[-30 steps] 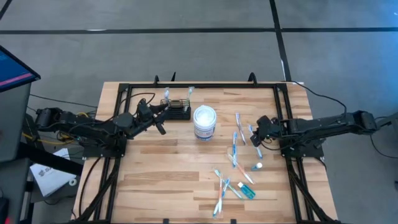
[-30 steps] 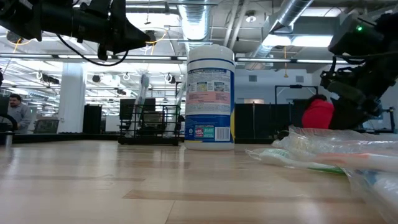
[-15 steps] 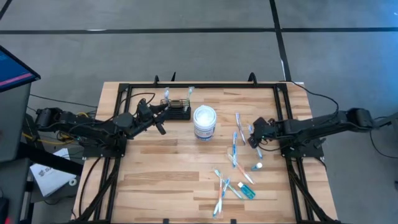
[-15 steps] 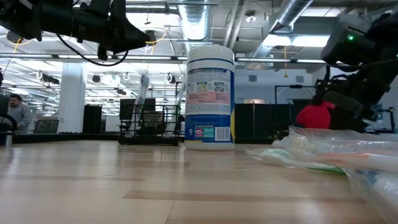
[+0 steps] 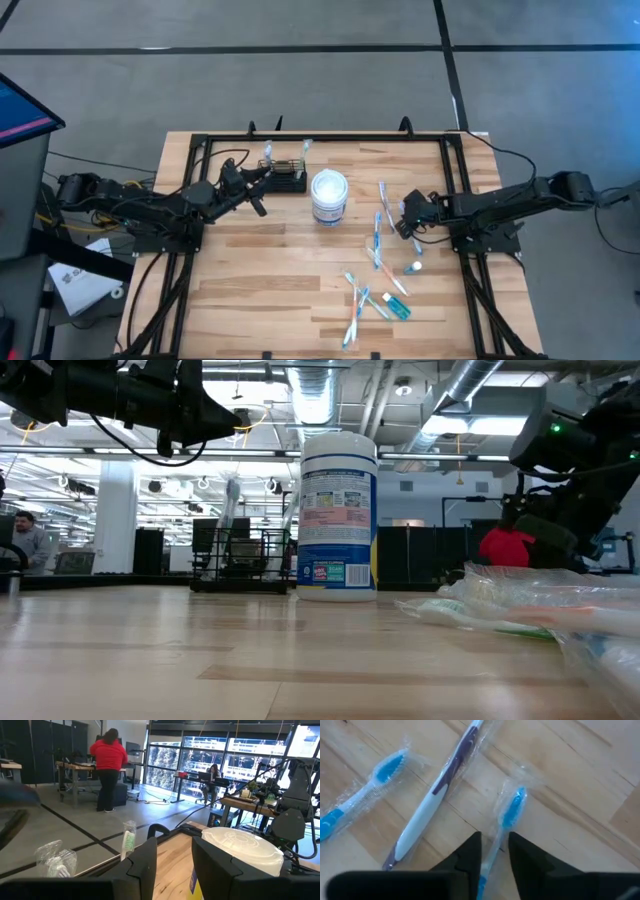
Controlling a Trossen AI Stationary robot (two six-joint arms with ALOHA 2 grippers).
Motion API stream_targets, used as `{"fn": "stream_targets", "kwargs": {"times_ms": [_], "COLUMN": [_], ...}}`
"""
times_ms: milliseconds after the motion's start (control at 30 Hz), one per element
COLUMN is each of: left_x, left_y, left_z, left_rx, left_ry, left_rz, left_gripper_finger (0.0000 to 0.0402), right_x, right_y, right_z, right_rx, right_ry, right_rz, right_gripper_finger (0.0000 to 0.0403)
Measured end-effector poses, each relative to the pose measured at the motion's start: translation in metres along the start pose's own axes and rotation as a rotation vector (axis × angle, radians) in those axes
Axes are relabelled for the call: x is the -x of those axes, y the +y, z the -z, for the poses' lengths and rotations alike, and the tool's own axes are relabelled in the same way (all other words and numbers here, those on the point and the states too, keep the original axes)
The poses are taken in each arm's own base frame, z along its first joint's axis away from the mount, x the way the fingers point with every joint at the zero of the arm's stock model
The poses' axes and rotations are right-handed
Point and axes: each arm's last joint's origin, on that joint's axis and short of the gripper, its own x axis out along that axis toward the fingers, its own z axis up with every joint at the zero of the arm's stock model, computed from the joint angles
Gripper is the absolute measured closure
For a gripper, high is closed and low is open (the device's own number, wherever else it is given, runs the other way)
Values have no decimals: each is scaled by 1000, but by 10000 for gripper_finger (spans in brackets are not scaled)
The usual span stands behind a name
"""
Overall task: Pick & Place toothbrushing station
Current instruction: Put the top right blue toothbrush into the mesh organizer
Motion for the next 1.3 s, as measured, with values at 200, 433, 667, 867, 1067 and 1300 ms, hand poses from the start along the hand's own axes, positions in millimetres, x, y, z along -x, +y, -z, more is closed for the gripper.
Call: {"fn": "stream_targets", "kwargs": {"times_ms": [200, 433, 667, 867, 1067, 1300], "left_x": [0, 0, 0, 0, 0, 0], "left_y": [0, 0, 0, 0, 0, 0], "left_z": [0, 0, 0, 0, 0, 0], "left_rx": [0, 0, 0, 0, 0, 0], "left_ry": [0, 0, 0, 1, 1, 1], "left_rz": [0, 0, 0, 0, 0, 0], "left_gripper_finger": [285, 285, 285, 285, 285, 285], "right_x": [0, 1, 14, 27, 40, 56], "right_y": [0, 1, 14, 23, 31, 40], "right_z": [0, -1, -22, -41, -58, -75], "right_rx": [-4, -3, 45, 89, 120, 156], "right_ry": [12, 10, -50, -130, -195, -278], "right_rz": [-17, -18, -59, -58, -69, -86], "right_gripper_finger": [394, 401, 402, 403, 403, 403]}}
